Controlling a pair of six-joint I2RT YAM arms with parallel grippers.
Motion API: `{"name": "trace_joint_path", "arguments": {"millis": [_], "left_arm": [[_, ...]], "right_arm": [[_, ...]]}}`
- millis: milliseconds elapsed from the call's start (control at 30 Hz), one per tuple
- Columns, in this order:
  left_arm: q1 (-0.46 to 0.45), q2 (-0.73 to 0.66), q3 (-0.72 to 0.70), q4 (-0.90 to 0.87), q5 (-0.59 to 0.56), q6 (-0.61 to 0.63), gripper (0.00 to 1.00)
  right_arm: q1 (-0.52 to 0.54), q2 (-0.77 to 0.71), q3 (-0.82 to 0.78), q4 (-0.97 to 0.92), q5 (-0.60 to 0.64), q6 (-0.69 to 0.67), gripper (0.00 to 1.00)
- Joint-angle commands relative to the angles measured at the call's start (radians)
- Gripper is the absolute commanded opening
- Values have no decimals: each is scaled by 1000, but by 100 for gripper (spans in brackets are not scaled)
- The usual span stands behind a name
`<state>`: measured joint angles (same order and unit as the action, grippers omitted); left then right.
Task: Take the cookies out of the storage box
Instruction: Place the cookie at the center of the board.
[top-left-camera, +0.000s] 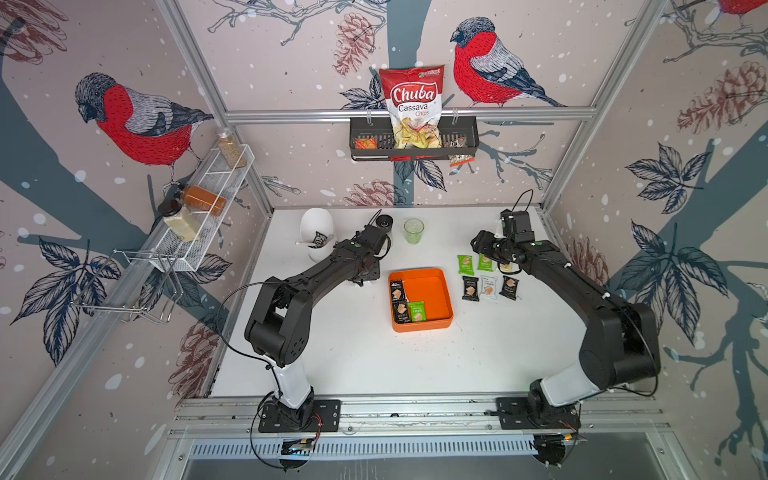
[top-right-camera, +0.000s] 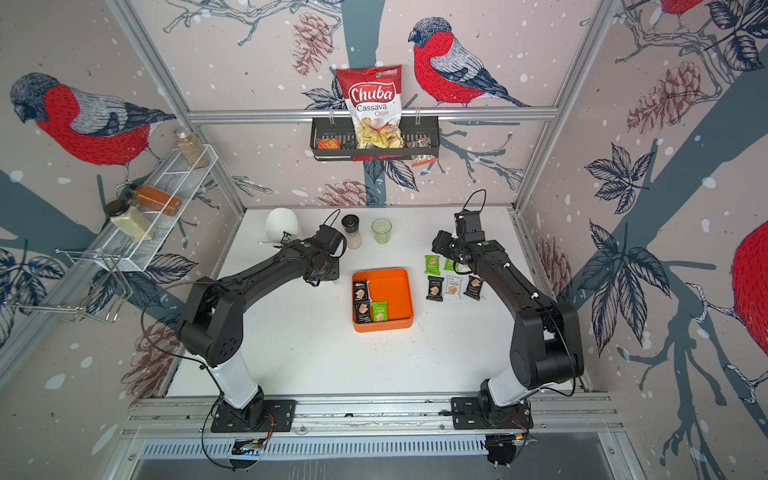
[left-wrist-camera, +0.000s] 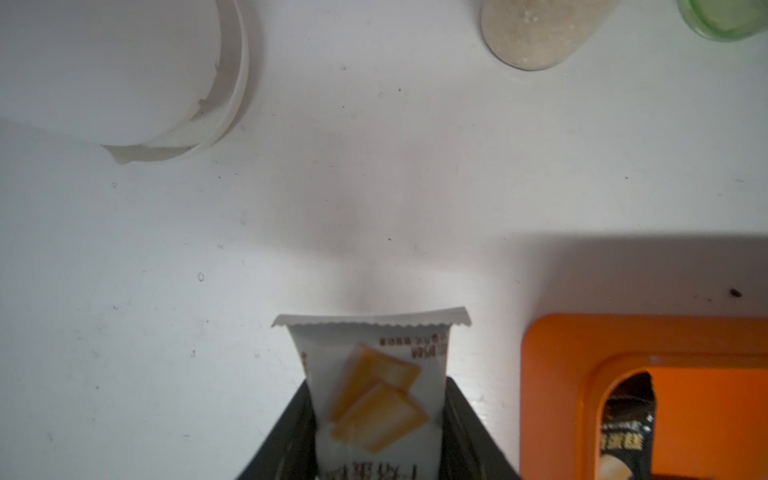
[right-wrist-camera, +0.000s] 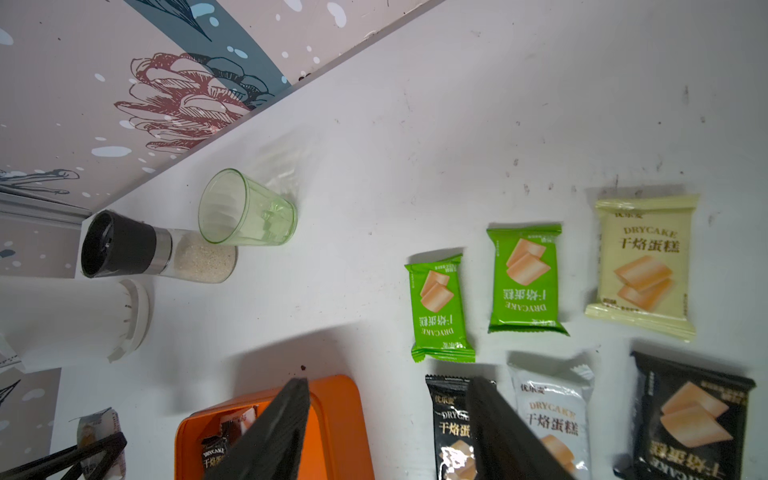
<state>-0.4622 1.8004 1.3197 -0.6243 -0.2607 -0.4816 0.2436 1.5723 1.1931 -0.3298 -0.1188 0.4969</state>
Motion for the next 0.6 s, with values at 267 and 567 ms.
{"name": "trace_joint_path", "arguments": {"millis": [267, 567], "left_arm": [[75, 152, 59, 144, 102, 119, 43], [91, 179, 55, 152, 123, 125, 52]], "right_arm": [[14, 80, 80, -14, 45, 38, 65], [12, 84, 84, -20, 60, 39, 65]]}}
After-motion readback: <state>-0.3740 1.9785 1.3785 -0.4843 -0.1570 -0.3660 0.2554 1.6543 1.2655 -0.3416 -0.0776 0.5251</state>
